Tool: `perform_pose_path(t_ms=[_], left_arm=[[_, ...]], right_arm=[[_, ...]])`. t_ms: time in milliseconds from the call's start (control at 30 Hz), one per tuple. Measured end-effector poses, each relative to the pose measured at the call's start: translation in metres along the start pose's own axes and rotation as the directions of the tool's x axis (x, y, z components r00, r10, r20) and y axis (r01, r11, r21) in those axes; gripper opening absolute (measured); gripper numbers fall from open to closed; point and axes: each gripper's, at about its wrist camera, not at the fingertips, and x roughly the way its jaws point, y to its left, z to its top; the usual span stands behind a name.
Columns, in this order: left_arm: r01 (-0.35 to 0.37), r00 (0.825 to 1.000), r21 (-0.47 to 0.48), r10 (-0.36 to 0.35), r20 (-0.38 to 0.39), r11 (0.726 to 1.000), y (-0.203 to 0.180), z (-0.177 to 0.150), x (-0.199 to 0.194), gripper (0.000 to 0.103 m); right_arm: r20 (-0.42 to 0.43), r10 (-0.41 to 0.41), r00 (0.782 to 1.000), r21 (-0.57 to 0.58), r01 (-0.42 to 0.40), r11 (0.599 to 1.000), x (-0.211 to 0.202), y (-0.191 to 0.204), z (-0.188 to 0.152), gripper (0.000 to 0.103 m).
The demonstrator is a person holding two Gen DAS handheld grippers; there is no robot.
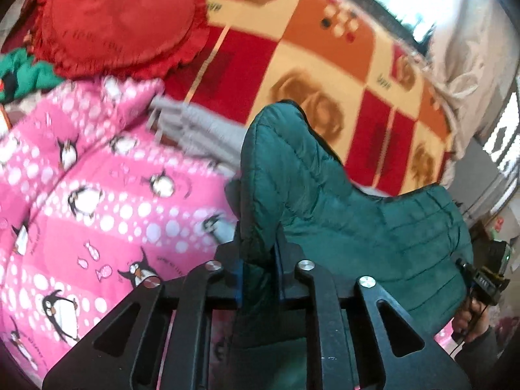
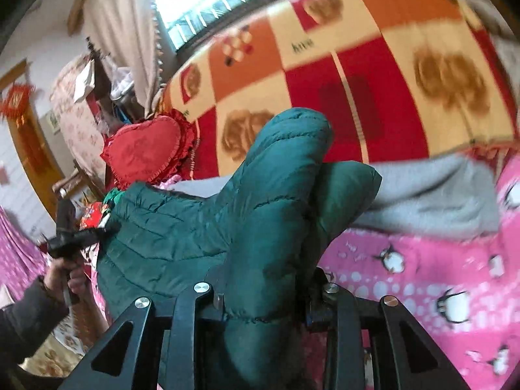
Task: Fold large clothes
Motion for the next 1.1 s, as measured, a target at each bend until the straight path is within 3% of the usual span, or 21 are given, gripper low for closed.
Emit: perform_pose_path(t_ms=[133,267,400,500,567,633,733,833,900,933,967,1033,1100], left_arm=[[0.053,0.998,0.054,-0.055,0.028,0.997,-0.027,0.008,-0.031,0.011],[0.076,0.997,0.077,-0.077,0.008,0.994,-0.037,0.0,-0.035,0.011],[0.059,0.997,0.078,-0.056,-0.047,0.995,-0.04,-0.02,-0.012,0.01],[0.006,0.995,0.098,0.004,-0.104,0.995,-0.04,-0.027,0.023,0.014],[0.001,0.982,0.087,0.016,-0.188,0.996,-0.032,-0.03,0.05,0.026],[-0.005,0.97,0.093,0.027,-0.242,0.996,-0.027,-0.031,0.061,0.031],[0.032,0.977,0.098,-0.01,-0.214,0.995,-0.024,-0.024,0.046,0.033],[0.035,0.991,0.034,-0.031,-0.132,0.999,-0.014,-0.001,0.024,0.036],[0.029,0.998,-0.02,-0.03,-0.047,0.999,-0.008,0.015,0.012,0.046],[0.028,1.0,-0.038,-0.028,-0.007,0.999,-0.009,0.02,0.009,0.057],[0.029,0.999,-0.033,-0.029,0.014,0.999,-0.013,0.024,0.01,0.059],[0.029,1.0,0.014,-0.029,0.005,0.999,-0.028,0.027,0.025,0.059],[0.019,0.999,0.057,-0.018,-0.027,0.998,-0.041,0.026,0.048,0.059]], right_arm=[[0.014,-0.027,1.0,0.004,0.027,1.0,-0.036,0.015,-0.004,0.029],[0.025,-0.045,0.999,0.044,0.043,0.998,-0.058,0.008,-0.025,0.029],[-0.05,-0.058,0.997,0.123,0.064,0.99,-0.042,-0.023,-0.043,0.03],[-0.115,-0.092,0.989,0.187,0.113,0.976,-0.025,-0.053,-0.057,0.037],[-0.155,-0.08,0.985,0.291,0.123,0.949,-0.017,-0.077,-0.067,0.049],[-0.176,-0.043,0.983,0.394,0.11,0.912,-0.018,-0.091,-0.073,0.051],[-0.126,-0.042,0.991,0.449,0.095,0.889,-0.041,-0.097,-0.067,0.052],[-0.021,-0.119,0.993,0.518,0.112,0.848,-0.078,-0.103,-0.052,0.055],[-0.006,-0.232,0.973,0.471,0.208,0.857,-0.088,-0.089,-0.031,0.055],[-0.021,-0.263,0.964,0.396,0.25,0.884,-0.083,-0.07,-0.017,0.055],[-0.04,-0.264,0.964,0.308,0.264,0.914,-0.07,-0.047,-0.005,0.055],[-0.078,-0.26,0.962,0.162,0.269,0.949,-0.039,-0.012,0.007,0.055],[-0.103,-0.293,0.951,0.067,0.301,0.951,-0.003,0.007,0.011,0.055]])
